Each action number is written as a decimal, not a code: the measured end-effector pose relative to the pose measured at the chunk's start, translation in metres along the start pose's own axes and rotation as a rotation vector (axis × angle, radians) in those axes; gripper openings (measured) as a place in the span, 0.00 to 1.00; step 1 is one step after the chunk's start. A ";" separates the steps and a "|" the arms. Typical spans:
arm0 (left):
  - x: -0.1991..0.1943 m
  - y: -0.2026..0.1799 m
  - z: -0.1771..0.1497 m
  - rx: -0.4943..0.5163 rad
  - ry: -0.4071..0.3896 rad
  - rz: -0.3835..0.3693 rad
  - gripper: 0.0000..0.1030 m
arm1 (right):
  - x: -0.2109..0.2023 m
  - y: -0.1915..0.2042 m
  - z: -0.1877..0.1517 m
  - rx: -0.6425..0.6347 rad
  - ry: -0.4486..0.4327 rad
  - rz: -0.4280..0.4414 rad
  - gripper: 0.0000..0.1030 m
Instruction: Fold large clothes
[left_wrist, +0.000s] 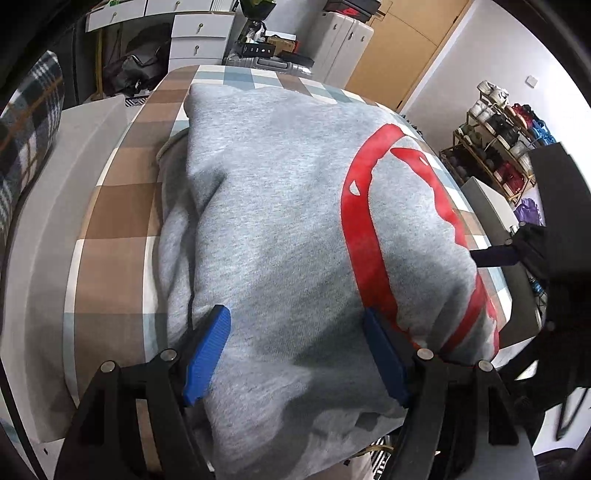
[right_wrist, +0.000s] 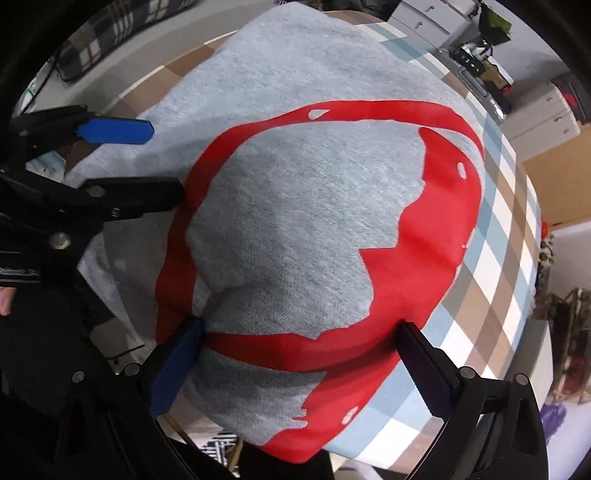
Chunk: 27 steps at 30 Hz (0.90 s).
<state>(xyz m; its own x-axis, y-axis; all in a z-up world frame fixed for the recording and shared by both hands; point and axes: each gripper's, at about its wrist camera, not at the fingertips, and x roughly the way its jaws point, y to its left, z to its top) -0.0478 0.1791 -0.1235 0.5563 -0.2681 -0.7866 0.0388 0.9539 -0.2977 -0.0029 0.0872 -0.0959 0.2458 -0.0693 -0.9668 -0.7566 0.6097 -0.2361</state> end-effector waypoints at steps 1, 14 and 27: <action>0.000 0.000 0.000 0.004 0.001 0.004 0.68 | 0.002 0.002 0.000 0.002 -0.004 -0.009 1.00; -0.001 0.005 -0.002 -0.002 0.005 -0.032 0.68 | -0.046 -0.051 -0.003 0.224 -0.133 0.291 1.00; -0.013 0.023 0.000 -0.085 0.034 -0.145 0.68 | -0.009 0.005 -0.024 0.020 -0.054 -0.007 1.00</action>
<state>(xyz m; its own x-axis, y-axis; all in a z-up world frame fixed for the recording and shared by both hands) -0.0541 0.2047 -0.1200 0.5218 -0.4079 -0.7492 0.0456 0.8903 -0.4530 -0.0234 0.0713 -0.0911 0.2836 -0.0309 -0.9585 -0.7427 0.6252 -0.2398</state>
